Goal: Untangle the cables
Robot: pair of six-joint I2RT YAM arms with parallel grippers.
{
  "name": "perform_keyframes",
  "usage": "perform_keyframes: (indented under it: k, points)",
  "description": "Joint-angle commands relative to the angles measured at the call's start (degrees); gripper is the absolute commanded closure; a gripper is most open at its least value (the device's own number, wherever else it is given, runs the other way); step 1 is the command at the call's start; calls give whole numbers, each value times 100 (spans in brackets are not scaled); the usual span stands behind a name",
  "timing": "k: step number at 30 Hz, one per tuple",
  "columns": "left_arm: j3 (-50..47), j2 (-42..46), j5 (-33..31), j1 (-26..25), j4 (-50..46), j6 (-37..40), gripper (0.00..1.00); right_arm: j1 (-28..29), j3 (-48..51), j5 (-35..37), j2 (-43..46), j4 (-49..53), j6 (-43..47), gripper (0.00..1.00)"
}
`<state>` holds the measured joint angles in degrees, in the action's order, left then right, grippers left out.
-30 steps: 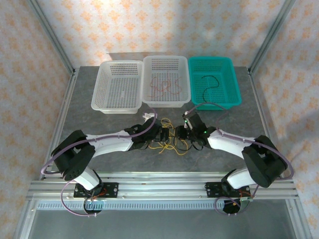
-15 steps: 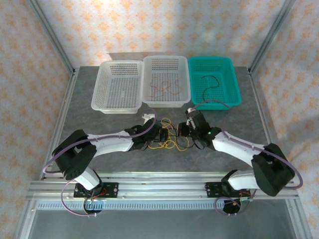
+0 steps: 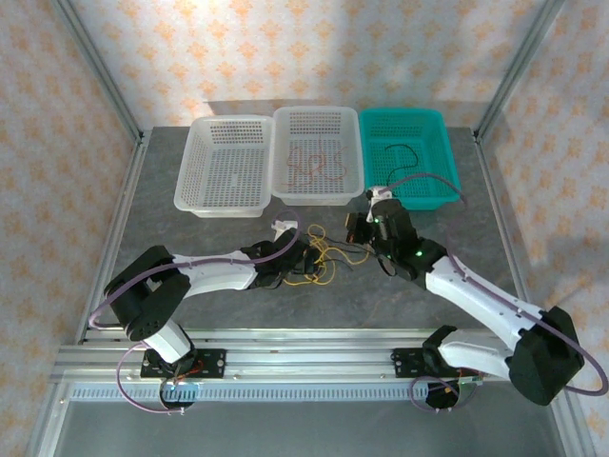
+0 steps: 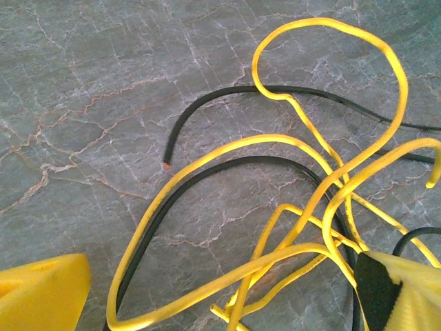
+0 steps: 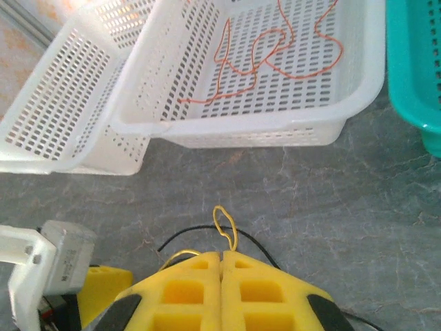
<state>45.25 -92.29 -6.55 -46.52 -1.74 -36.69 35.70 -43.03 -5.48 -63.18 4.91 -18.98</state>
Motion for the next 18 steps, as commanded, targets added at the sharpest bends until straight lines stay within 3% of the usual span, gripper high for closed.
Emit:
perform_keyframes:
  k: [1, 13, 18]
  points:
    - [-80, -94, -211, -55, 24, -102, 1, 33, -213, 454, 277, 142, 164, 100]
    - [-185, 261, -523, -55, -31, -69, 1, 33, -638, 1512, 509, 409, 288, 100]
    - [-289, 808, -750, -52, 15, -46, 1, 33, -838, 1494, 491, 436, 191, 100]
